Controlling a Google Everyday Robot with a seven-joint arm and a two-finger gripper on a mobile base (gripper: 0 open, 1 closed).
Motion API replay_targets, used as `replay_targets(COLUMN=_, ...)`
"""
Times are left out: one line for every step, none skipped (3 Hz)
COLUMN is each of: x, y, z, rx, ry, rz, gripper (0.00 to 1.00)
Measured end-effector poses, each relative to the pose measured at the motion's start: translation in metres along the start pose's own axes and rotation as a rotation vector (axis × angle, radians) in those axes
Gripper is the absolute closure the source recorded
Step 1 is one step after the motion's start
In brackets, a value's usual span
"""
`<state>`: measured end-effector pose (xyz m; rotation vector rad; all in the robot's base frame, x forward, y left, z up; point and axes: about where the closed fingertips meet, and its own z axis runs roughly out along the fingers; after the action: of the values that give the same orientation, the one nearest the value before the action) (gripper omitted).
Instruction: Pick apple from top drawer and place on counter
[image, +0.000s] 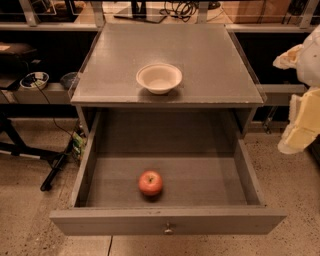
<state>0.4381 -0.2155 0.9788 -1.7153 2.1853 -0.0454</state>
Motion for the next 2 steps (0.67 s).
replay_targets(x=-0.0031, y=-0.002, z=0.0024, rx=-0.031, ry=-0.145, rz=-0.007, gripper=0.0)
replay_targets(x=-0.0106, y=-0.0042, z=0.0106, rx=-0.061, ry=-0.266, rz=-0.011, gripper=0.0)
